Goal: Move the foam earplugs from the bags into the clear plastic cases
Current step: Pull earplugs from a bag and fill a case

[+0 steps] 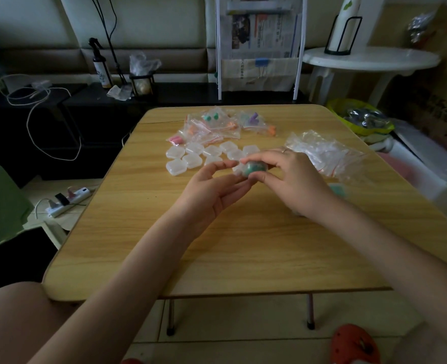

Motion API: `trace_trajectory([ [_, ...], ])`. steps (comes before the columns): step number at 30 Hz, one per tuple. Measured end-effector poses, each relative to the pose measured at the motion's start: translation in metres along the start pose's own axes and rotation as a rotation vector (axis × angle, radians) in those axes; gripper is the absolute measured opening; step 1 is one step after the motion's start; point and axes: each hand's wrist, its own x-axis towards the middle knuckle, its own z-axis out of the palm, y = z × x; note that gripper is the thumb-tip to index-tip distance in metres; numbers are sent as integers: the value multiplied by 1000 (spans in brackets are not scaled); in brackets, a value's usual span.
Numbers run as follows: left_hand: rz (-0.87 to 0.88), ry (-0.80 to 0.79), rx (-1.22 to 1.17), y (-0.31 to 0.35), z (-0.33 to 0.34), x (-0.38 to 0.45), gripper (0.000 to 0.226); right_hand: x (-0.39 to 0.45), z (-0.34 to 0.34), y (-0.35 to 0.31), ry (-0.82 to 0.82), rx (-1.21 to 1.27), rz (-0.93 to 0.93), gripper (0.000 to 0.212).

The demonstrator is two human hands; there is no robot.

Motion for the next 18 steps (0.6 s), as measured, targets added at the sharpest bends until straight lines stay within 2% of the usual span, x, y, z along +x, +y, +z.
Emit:
trace_trajectory([
  [6, 1, -8, 90, -2, 1, -2, 41, 1, 1, 1, -33, -83, -65, 30],
  [8, 45, 5, 146, -4, 0, -1, 36, 1, -1, -1, -81, -32, -45, 36],
  [11, 161, 59, 369, -8, -3, 1, 36, 1, -3, -3, -241, 99, 44, 42],
  [13, 199, 49, 450, -8, -3, 1, 43, 0, -4, -2, -243, 129, 56, 45],
  [18, 184, 20, 420, -9, -2, -1, 52, -5, -17, 0, -327, 207, 112, 53],
])
